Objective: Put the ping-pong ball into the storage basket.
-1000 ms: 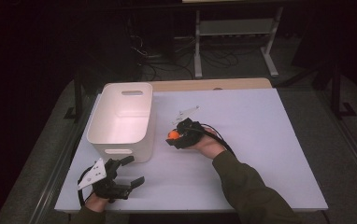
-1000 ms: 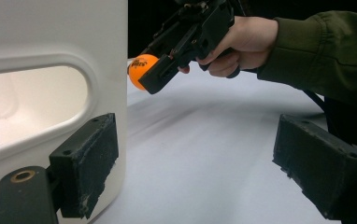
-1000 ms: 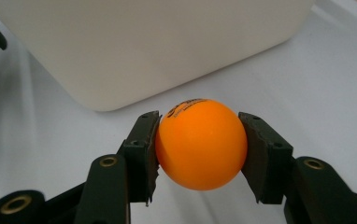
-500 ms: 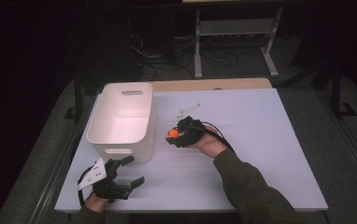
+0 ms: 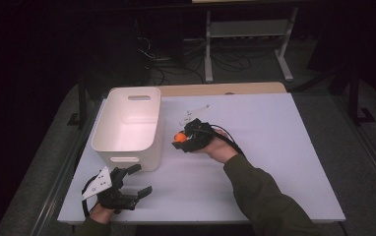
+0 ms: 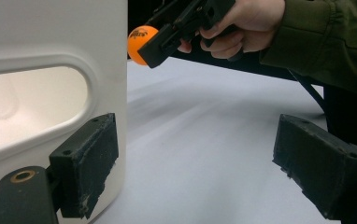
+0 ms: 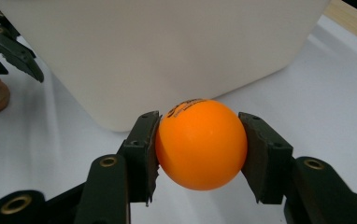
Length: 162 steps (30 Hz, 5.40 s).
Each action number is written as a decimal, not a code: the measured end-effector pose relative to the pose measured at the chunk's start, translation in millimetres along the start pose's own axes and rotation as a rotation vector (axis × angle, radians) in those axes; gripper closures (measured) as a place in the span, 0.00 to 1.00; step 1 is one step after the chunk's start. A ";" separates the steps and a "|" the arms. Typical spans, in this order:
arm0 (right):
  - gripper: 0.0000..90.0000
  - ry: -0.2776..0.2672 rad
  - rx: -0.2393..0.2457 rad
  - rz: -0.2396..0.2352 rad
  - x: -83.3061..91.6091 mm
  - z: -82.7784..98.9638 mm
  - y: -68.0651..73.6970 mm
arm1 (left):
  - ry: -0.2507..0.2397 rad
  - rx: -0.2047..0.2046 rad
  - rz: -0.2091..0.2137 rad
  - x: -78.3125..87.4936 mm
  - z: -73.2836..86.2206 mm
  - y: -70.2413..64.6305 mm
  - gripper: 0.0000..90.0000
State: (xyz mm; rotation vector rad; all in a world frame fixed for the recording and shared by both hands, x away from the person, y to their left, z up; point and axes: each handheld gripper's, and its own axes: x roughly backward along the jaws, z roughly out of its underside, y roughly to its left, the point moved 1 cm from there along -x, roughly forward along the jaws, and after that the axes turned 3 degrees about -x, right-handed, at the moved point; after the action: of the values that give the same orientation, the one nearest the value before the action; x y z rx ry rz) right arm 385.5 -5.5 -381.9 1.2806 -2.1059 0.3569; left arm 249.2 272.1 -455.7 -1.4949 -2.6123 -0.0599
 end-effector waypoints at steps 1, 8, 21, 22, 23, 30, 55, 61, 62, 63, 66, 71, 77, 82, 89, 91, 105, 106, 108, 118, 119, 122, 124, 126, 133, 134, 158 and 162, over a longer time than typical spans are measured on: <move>0.55 -0.001 -0.005 -0.006 0.7 -1.0 0.6 | 0.000 0.001 0.000 0.0 0.0 0.0 0.15; 0.55 -0.003 -0.002 -0.006 3.0 -4.7 1.6 | -0.003 0.004 0.001 -0.2 0.0 -0.1 0.15; 0.55 -0.015 -0.002 -0.018 9.3 -14.2 0.9 | 0.000 0.005 0.001 -0.1 0.0 0.2 0.15; 0.55 -0.015 -0.004 -0.021 10.5 -15.4 0.8 | 0.000 0.004 0.001 0.0 0.0 0.2 0.15; 0.55 -0.017 -0.003 -0.019 11.4 -16.4 0.9 | 0.000 0.004 0.001 -0.1 0.0 0.2 0.15; 0.55 -0.028 -0.003 -0.024 17.4 -23.2 0.4 | -0.001 0.005 0.002 -0.2 0.0 0.2 0.15; 0.55 -0.062 0.009 -0.051 28.6 -47.4 2.6 | -0.002 0.007 0.003 -0.2 0.1 0.9 0.15; 0.55 -0.068 0.015 -0.057 32.2 -54.5 4.6 | 0.001 0.008 0.003 -0.3 0.0 1.0 0.15; 0.55 -0.070 0.021 -0.057 32.4 -56.1 4.6 | 0.003 0.008 0.004 -0.4 0.0 1.3 0.15; 0.55 -0.071 0.022 -0.056 32.8 -58.0 4.7 | 0.002 0.003 0.001 -0.2 0.0 1.4 0.15; 0.55 -0.083 0.026 -0.065 33.7 -63.5 6.7 | 0.001 0.006 0.002 -0.3 0.0 0.5 0.15; 0.55 -0.097 0.032 -0.076 34.1 -72.9 9.9 | -0.003 0.002 0.001 0.2 0.1 0.5 0.15; 0.55 -0.090 0.043 -0.090 28.5 -78.6 15.3 | -0.001 0.003 0.001 -0.2 0.0 0.6 0.15; 0.55 -0.092 0.054 -0.095 26.8 -85.1 19.5 | -0.001 0.005 0.002 -0.3 0.0 1.0 0.15; 0.55 -0.080 0.068 -0.093 21.1 -92.4 22.3 | -0.002 0.009 0.003 -0.5 -0.1 1.4 0.15; 0.55 -0.079 0.067 -0.095 18.5 -94.2 22.1 | -0.005 0.010 0.005 -0.3 0.0 1.4 0.15; 0.55 -0.057 0.073 -0.113 -1.8 -108.7 28.8 | -0.006 0.010 0.011 0.1 0.0 2.2 0.15; 0.55 -0.057 0.078 -0.115 -3.0 -109.2 29.1 | -0.005 0.009 0.011 0.1 0.0 2.2 0.15; 0.55 -0.053 0.076 -0.118 -6.0 -110.5 30.4 | -0.005 0.009 0.011 0.0 0.0 2.4 0.15; 0.55 -0.040 0.073 -0.123 -19.3 -116.6 32.4 | -0.006 0.009 0.013 0.0 0.0 2.3 0.15; 0.55 -0.040 0.079 -0.123 -21.2 -117.3 32.1 | -0.007 0.009 0.013 0.1 0.0 2.1 0.15; 0.55 -0.030 0.075 -0.125 -27.1 -119.0 33.8 | -0.007 0.009 0.014 0.1 0.1 1.9 0.15; 0.55 -0.019 0.077 -0.124 -32.2 -120.8 34.8 | -0.006 0.010 0.014 0.0 0.0 2.1 0.15; 0.55 -0.011 0.078 -0.125 -36.3 -122.9 35.7 | -0.006 0.009 0.014 0.1 0.0 2.2 0.15; 0.55 0.017 0.095 -0.132 -49.1 -129.5 42.1 | -0.007 0.010 0.017 0.4 0.0 2.1 0.15; 0.55 0.022 0.097 -0.132 -50.7 -129.8 42.7 | -0.008 0.010 0.017 0.5 0.1 2.0 0.15; 0.55 0.102 0.122 -0.117 -73.4 -126.9 45.4 | -0.004 0.007 0.016 0.2 0.0 1.2 0.15; 0.55 0.108 0.123 -0.113 -73.9 -127.2 46.1 | -0.005 0.007 0.016 0.1 0.0 1.3 0.15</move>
State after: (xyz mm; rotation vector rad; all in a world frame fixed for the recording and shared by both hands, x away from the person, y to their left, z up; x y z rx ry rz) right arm 417.5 135.6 -328.7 1.4122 -1.9371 0.5018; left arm 250.3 272.8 -455.8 -1.5156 -2.6010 -0.0462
